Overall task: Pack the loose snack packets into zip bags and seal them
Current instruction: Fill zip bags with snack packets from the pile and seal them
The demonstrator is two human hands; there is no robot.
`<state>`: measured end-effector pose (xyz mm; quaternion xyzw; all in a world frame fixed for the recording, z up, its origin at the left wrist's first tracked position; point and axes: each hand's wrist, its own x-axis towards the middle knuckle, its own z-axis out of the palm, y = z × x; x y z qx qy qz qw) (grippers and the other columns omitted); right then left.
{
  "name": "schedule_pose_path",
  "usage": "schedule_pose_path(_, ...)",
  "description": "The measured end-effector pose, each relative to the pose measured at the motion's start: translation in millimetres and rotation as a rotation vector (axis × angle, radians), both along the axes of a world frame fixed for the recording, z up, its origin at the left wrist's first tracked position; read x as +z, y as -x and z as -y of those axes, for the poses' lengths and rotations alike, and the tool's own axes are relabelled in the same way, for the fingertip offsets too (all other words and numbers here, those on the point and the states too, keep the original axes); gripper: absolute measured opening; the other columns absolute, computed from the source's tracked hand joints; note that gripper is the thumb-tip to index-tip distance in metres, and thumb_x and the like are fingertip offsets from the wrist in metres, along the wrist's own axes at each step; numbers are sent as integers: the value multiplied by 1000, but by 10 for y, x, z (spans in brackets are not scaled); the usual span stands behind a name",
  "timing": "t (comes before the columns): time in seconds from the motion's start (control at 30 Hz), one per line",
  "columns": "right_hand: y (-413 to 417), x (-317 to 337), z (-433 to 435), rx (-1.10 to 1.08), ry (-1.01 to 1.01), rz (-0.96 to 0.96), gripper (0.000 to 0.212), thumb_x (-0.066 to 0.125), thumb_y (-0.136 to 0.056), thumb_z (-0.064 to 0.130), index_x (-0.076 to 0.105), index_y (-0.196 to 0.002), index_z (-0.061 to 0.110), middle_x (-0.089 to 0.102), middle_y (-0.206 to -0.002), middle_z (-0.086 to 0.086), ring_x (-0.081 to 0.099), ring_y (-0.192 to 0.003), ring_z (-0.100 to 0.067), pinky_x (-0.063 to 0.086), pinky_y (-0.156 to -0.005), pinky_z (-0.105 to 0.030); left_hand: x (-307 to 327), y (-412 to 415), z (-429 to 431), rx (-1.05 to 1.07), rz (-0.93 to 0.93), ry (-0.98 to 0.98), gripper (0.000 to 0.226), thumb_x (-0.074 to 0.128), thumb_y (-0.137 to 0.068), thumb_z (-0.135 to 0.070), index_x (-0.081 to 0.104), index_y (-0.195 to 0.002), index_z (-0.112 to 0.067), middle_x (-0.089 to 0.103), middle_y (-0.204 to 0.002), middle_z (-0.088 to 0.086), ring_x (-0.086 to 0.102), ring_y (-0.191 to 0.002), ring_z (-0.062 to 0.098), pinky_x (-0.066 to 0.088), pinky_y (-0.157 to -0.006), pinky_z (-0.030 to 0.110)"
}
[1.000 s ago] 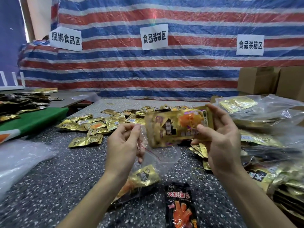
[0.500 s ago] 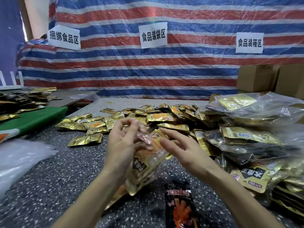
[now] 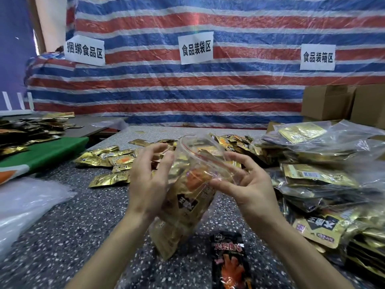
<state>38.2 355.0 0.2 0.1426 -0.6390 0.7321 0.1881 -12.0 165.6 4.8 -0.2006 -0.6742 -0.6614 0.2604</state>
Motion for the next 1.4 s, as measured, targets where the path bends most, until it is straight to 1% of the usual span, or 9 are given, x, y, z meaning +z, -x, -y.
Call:
schedule_pose_path(0.1, -8, 18, 3, -30, 13, -1, 64, 93, -44, 19, 74, -105, 16, 76, -111, -1, 73, -105, -21, 60, -85, -31, 9, -22, 24, -350, 186, -18, 31, 57, -92, -42, 70, -104, -16, 76, -98, 6, 73, -84, 16, 58, -63, 24)
schedule_pose_path(0.27, 5, 40, -43, -81, 76, 47, 54, 93, -43, 26, 80, -94, 15, 78, -100, -11, 74, -98, -27, 54, -92, -41, -7, -27, -14, -326, 130, -101, 13, 61, -86, -29, 68, -83, -18, 74, -88, 5, 72, -74, 19, 58, -59, 27)
schedule_pose_path(0.47, -67, 204, -129, 2, 57, -3, 42, 87, -56, 21, 80, -98, 20, 78, -97, -13, 74, -78, -20, 56, -58, -24, 18, -26, 28, -298, 100, -229, 13, 54, -87, -32, 66, -82, -28, 75, -90, 6, 73, -76, 22, 62, -66, 44)
schedule_pose_path(0.67, -14, 258, -62, 51, 297, -28, 46, 77, -60, 8, 70, -106, 5, 77, -99, -17, 75, -89, -22, 60, -73, -24, 58, -28, 62, -273, -18, -266, 21, 59, -86, -25, 67, -106, -23, 71, -83, 5, 69, -73, 18, 59, -65, 28)
schedule_pose_path(0.87, 93, 494, -29, -68, -26, -24, 21, 72, -86, 9, 75, -104, 19, 77, -103, -6, 73, -99, -23, 59, -83, -39, 72, -21, 109, -215, -58, -289, 13, 60, -85, -25, 68, -95, -26, 67, -84, 2, 63, -73, 18, 56, -65, 26)
schedule_pose_path(1.0, 116, 419, 17, -118, -17, 39, 32, 91, -64, 36, 80, -93, 25, 77, -103, -6, 72, -103, -27, 57, -93, -47, 40, -25, 85, -195, -51, -274, 21, 58, -86, -29, 60, -98, -12, 65, -80, 2, 61, -70, 16, 55, -63, 24)
schedule_pose_path(1.1, 105, 309, 0, -139, 60, 36, 40, 86, -55, 35, 81, -91, 19, 77, -99, -11, 74, -98, -31, 61, -84, -37, 52, -61, 61, -181, -84, -233, 18, 61, -89, -36, 62, -94, -18, 64, -73, -3, 60, -63, 8, 52, -57, 17)
schedule_pose_path(1.27, 71, 366, -84, -83, 197, 17, 19, 78, -64, 8, 81, -83, 8, 77, -89, -16, 76, -81, -28, 61, -70, -28, 105, -87, 86, -89, -130, -209, 11, 63, -85, -35, 69, -87, -26, 69, -80, 1, 63, -66, 12, 53, -57, 20)
schedule_pose_path(1.4, -32, 545, -155, -66, 28, -72, 21, 71, -73, -1, 82, -80, 16, 78, -89, -12, 76, -80, -22, 59, -67, -23, 196, -67, 183, -51, -154, -263, 8, 67, -84, -30, 74, -81, -32, 70, -74, -1, 64, -65, 8, 53, -56, 17)
